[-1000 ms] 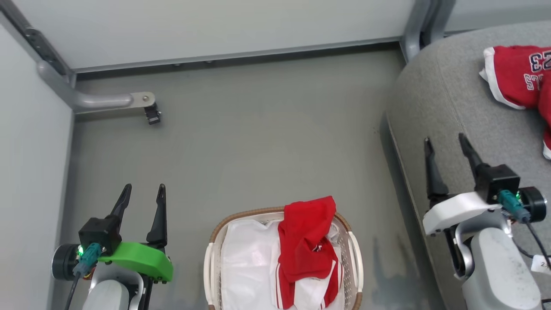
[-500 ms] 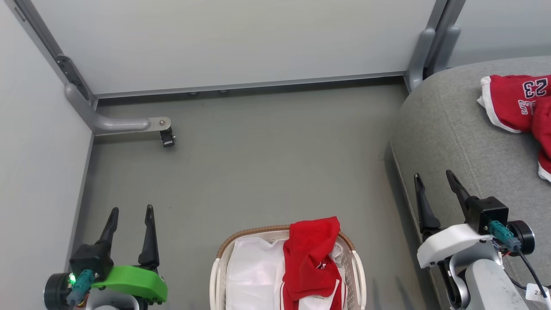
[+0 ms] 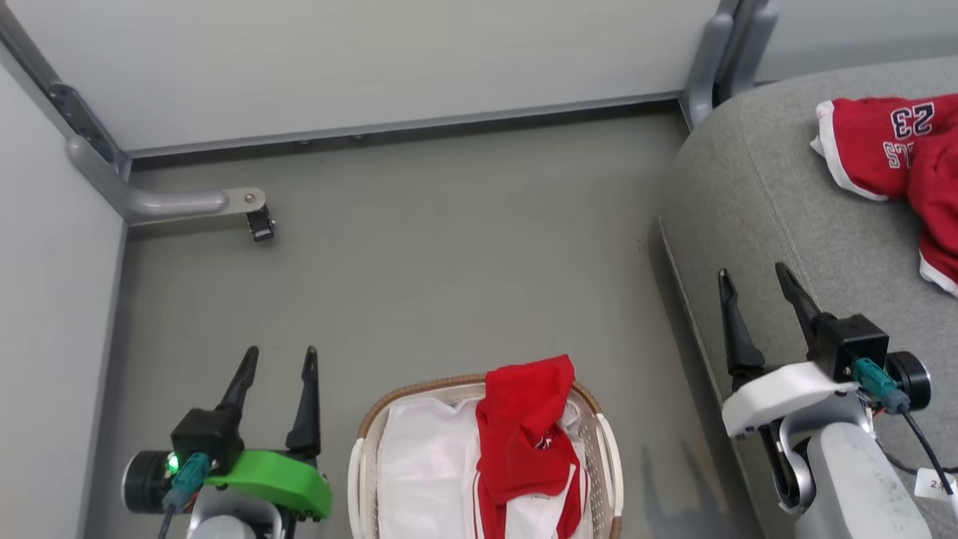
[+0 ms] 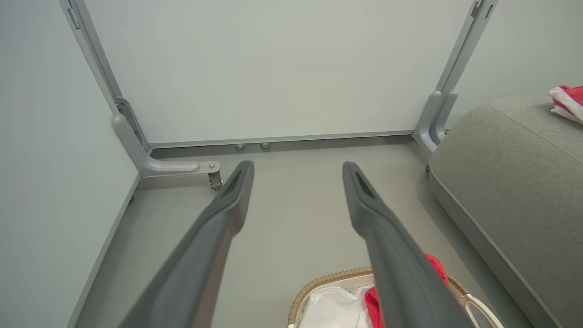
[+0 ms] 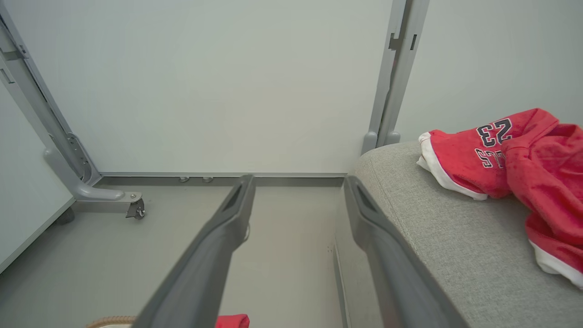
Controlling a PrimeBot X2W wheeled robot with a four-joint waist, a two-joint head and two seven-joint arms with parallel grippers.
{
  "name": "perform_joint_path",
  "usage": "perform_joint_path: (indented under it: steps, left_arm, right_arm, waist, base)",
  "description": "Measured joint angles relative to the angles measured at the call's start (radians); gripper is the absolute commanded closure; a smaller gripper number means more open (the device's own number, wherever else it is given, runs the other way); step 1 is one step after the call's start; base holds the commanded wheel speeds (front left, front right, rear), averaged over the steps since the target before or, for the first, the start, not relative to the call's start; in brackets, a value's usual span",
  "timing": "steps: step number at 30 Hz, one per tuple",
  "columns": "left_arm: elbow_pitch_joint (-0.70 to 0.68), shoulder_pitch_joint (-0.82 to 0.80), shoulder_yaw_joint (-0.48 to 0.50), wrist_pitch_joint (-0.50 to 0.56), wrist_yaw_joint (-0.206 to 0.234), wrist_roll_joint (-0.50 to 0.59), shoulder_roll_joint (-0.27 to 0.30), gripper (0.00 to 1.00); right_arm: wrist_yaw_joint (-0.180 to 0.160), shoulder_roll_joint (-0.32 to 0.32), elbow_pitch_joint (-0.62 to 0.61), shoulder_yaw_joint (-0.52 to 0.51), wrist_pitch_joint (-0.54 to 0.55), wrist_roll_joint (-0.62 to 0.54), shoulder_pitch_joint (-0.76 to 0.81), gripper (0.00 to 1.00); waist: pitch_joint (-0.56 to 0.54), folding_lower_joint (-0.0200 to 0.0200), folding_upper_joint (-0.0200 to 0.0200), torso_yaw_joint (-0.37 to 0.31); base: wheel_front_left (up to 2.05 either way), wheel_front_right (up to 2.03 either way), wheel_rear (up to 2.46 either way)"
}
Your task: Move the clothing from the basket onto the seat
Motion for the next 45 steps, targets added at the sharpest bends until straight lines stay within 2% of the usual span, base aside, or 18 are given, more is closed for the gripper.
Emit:
perform_joint_path:
  steps: [5,15,23,31,41,45]
  left_arm:
    - [0.019,-0.054,-0.083,0.000,0.000,-0.028,0.010,0.00]
    - [0.083,-0.208,-0.273,0.000,0.000,-0.101,0.075,0.00]
    - [0.175,-0.337,-0.474,0.000,0.000,-0.170,0.149,0.00]
    - [0.238,-0.434,-0.665,0.000,0.000,-0.240,0.203,0.00]
    - [0.307,-0.532,-0.814,0.000,0.000,-0.306,0.223,0.00]
    - [0.344,-0.568,-0.821,0.000,0.000,-0.318,0.227,0.00]
  right_arm:
    - [0.000,-0.001,-0.035,0.003,0.000,-0.007,-0.044,0.00]
    - [0.000,0.000,-0.136,0.013,0.000,0.003,-0.149,0.00]
    - [0.000,-0.002,-0.219,0.041,0.000,0.023,-0.206,0.00]
    - [0.000,-0.002,-0.252,0.047,0.000,0.046,-0.220,0.00]
    - [0.000,-0.002,-0.284,0.049,0.000,0.073,-0.232,0.00]
    - [0.000,-0.002,-0.295,0.042,0.000,0.082,-0.232,0.00]
  waist:
    - [0.056,0.0000,0.0000,-0.024]
    - [0.224,0.0001,0.0000,-0.087]
    - [0.384,0.0001,0.0000,-0.140]
    - [0.531,0.0002,0.0000,-0.192]
    - [0.663,0.0002,0.0000,-0.261]
    - [0.703,0.0003,0.0000,-0.286]
  base:
    - [0.00,0.00,0.00]
    - [0.00,0.00,0.00]
    - [0.00,0.00,0.00]
    - [0.00,0.00,0.00]
    - [0.00,0.00,0.00]
    - [0.00,0.00,0.00]
